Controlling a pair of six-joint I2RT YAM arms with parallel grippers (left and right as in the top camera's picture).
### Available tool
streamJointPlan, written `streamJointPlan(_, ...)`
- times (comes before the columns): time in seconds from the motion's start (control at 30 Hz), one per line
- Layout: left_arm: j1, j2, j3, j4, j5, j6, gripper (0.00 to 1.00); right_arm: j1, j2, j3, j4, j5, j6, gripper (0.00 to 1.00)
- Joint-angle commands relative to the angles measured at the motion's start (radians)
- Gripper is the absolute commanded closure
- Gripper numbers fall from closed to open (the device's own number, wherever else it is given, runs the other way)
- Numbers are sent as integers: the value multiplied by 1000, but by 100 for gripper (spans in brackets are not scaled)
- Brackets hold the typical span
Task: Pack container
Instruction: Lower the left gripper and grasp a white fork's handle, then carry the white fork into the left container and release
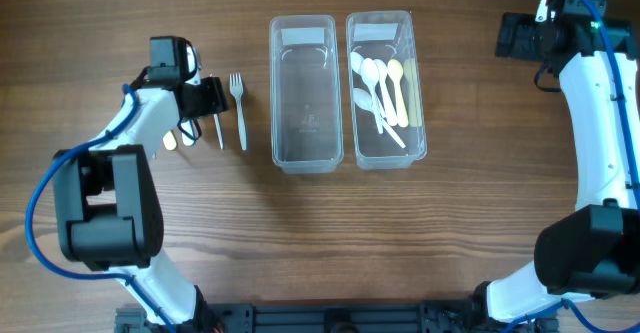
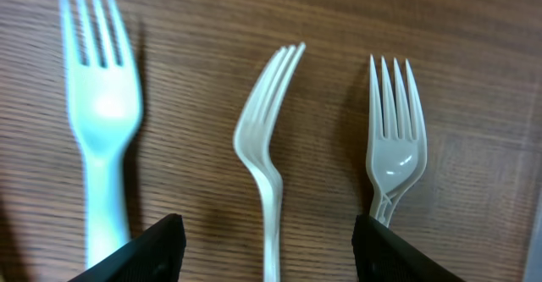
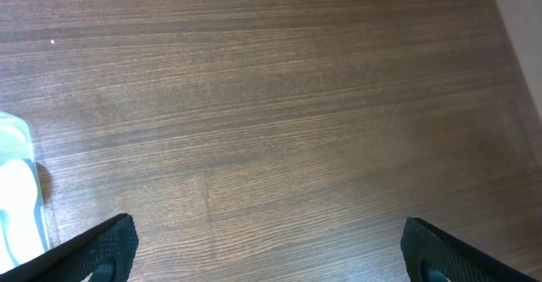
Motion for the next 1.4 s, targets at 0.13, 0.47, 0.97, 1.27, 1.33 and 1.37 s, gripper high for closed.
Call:
streamJointPlan(0.13,-48,58,17,2,-61,15,34,2,-5,11,2,17,-10,0)
streamJointPlan(0.47,-48,58,17,-7,-130,-31,56,2,-5,11,2,17,-9,0)
streamJointPlan(0.97,-48,58,17,-7,-130,-37,96,2,-5,11,2,17,-9,0)
streamJointPlan(1.27,-48,-3,106,-79,-190,-36,96,2,-5,11,2,17,-9,0)
streamJointPlan(1.33,-48,-18,155,-133,-189,-37,96,2,-5,11,2,17,-9,0)
streamJointPlan(1.37,-49,-23,180,-162,-189,-37,96,2,-5,11,2,17,-9,0)
